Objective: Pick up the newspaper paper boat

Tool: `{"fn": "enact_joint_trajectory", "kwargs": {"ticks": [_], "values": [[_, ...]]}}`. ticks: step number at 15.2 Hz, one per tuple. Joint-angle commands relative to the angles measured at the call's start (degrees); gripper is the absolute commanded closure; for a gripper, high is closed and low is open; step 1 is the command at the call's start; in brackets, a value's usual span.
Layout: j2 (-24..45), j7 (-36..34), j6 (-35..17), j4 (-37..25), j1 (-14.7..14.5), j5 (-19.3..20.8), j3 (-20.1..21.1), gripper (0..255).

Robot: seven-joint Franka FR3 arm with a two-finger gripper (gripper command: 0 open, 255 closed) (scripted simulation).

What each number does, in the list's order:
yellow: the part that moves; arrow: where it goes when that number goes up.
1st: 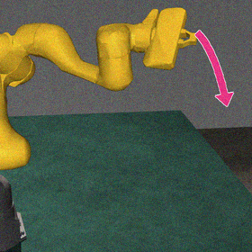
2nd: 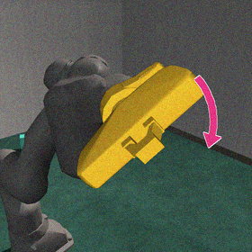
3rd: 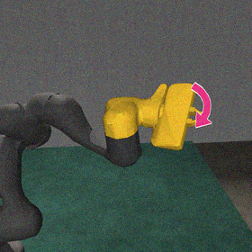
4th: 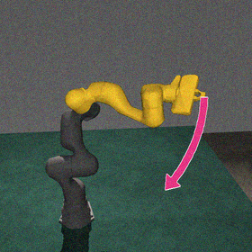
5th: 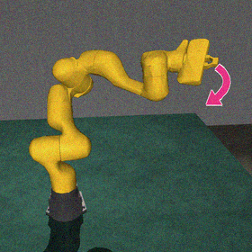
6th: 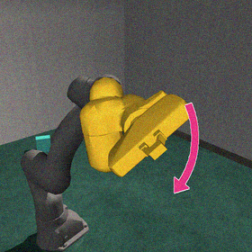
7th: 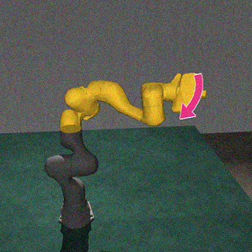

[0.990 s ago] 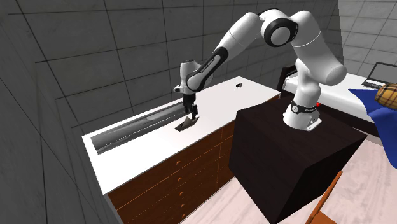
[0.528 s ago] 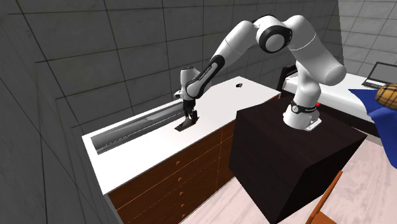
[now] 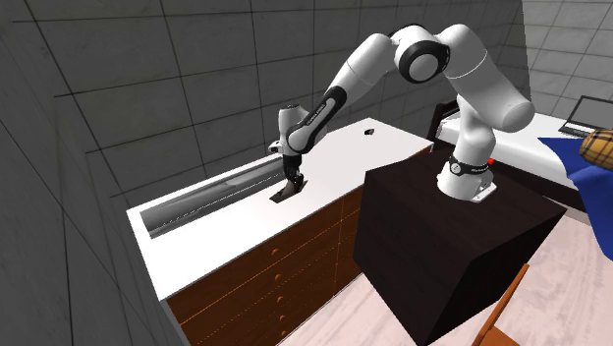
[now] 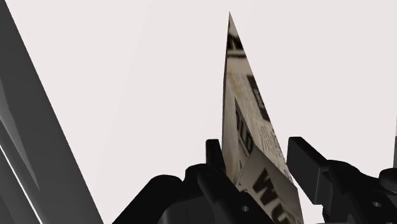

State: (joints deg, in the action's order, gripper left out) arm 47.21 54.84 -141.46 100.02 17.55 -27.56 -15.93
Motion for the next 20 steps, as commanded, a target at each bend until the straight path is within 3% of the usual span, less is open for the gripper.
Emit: {"fn": "enact_joint_trajectory", "kwargs": {"ticks": [1,20], "values": [[0.07,-0.01,-0.06,0.02,-0.04,-0.03,0.06,255],[-9.31,-2.5,6.36,2.96,-2.39,3.44,-3.28,255]]}}
